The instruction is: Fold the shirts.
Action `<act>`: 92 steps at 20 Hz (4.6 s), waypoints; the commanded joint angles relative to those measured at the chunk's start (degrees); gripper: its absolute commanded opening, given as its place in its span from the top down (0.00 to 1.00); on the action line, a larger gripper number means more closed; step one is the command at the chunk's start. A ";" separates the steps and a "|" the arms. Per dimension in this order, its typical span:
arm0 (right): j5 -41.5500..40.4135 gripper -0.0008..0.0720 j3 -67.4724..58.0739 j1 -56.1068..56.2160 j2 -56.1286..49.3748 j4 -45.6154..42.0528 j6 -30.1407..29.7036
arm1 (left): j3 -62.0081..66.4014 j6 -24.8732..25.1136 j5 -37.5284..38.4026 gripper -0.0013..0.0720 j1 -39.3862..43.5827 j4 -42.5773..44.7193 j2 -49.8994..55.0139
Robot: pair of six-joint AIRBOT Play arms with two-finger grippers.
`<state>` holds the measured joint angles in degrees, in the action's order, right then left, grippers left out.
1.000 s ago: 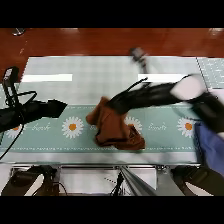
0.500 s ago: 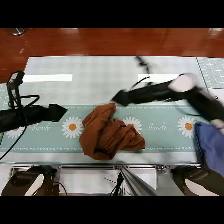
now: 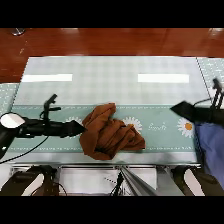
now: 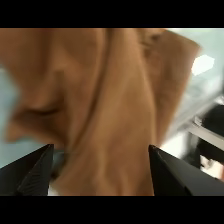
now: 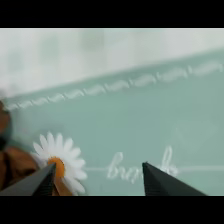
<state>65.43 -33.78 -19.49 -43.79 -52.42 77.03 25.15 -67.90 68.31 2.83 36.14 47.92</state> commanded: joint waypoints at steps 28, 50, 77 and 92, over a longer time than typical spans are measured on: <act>-3.98 0.14 14.27 23.65 -17.25 17.44 -7.30 | 7.37 15.80 -4.87 0.95 4.94 -13.27 16.37; -7.04 0.95 14.21 32.52 -19.50 19.43 -8.22 | 7.37 15.80 -4.83 0.95 4.94 -13.27 16.35; 19.58 0.95 -70.01 22.75 8.90 -31.30 14.08 | 69.11 -15.28 17.18 0.95 -16.02 34.27 -18.75; -3.34 0.95 -34.71 22.73 -8.48 -36.28 16.63 | -3.50 -5.62 -16.17 0.95 -4.35 -1.99 -17.90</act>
<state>69.95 -70.98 3.29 -43.62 -87.02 93.58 31.38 -77.34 64.62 -6.55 41.65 27.73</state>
